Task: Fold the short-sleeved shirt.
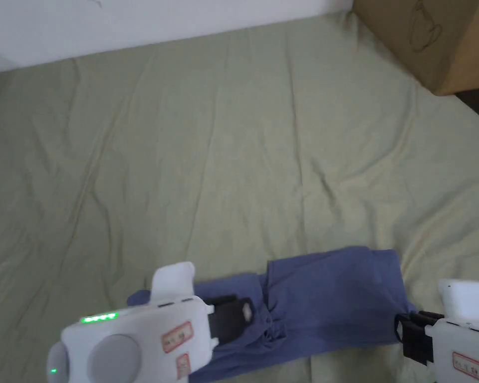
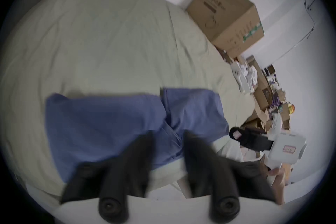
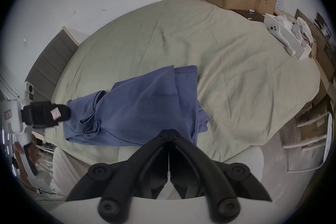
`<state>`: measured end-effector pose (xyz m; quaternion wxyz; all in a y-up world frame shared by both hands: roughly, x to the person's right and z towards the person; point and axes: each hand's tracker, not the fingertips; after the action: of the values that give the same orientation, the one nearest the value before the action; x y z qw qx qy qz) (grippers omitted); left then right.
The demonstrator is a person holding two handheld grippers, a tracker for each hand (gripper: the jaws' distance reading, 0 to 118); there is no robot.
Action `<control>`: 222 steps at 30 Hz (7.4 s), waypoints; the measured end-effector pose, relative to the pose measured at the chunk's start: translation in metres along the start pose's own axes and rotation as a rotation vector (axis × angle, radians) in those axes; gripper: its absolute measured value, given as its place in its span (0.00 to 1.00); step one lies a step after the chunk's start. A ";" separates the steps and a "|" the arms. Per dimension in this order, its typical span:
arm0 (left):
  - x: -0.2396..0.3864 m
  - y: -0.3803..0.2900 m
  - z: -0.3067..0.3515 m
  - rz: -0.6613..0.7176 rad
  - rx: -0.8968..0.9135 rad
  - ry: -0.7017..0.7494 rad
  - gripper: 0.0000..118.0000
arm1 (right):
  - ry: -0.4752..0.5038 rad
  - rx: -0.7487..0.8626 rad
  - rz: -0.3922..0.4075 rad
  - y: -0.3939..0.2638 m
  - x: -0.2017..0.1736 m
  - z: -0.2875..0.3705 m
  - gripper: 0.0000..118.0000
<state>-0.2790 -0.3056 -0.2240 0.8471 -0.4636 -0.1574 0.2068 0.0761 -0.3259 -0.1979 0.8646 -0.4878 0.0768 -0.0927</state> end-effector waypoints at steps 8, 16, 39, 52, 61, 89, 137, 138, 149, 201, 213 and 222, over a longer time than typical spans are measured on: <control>-0.020 0.002 -0.018 0.035 -0.035 0.071 0.06 | 0.044 0.026 -0.002 0.004 -0.008 -0.003 0.00; 0.001 -0.041 -0.080 -0.030 -0.230 0.019 0.05 | 0.048 0.000 0.002 -0.003 -0.006 -0.005 0.00; -0.132 -0.027 0.089 0.175 0.050 0.032 0.92 | 0.054 -0.029 0.122 0.007 -0.059 -0.006 0.00; -0.192 -0.045 0.011 0.432 0.008 -0.267 1.00 | 0.068 -0.097 0.226 0.007 -0.112 -0.016 0.00; -0.209 -0.052 0.008 0.522 -0.015 -0.214 0.11 | 0.084 -0.146 0.253 0.003 -0.115 -0.022 0.00; -0.138 0.003 0.133 0.317 0.148 0.064 0.11 | 0.090 -0.060 0.125 0.000 -0.063 -0.001 0.00; 0.082 -0.037 -0.114 -0.142 -0.355 -0.075 0.00 | -0.009 -0.053 -0.089 -0.020 0.028 0.011 0.00; 0.088 -0.038 -0.113 -0.178 -0.351 -0.097 0.00 | -0.007 -0.050 -0.081 -0.019 0.025 0.010 0.00; -0.007 -0.016 -0.015 0.056 -0.124 -0.110 0.00 | 0.068 -0.046 0.103 0.015 -0.039 0.001 0.00; -0.151 -0.006 -0.048 0.353 -0.172 -0.419 0.25 | 0.130 -0.217 0.266 0.045 -0.139 -0.084 0.00; -0.298 0.084 0.118 0.180 -0.172 0.259 0.25 | 0.240 -0.192 0.185 0.061 -0.171 -0.075 0.00; -0.398 0.127 0.146 -0.114 -0.480 0.976 0.25 | 0.169 -0.226 0.233 0.058 -0.176 -0.096 0.00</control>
<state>-0.7164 -0.3364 -0.2853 0.7021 -0.6767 0.1862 -0.1202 -0.1115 -0.3345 -0.2891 0.7997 -0.5600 0.2151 -0.0231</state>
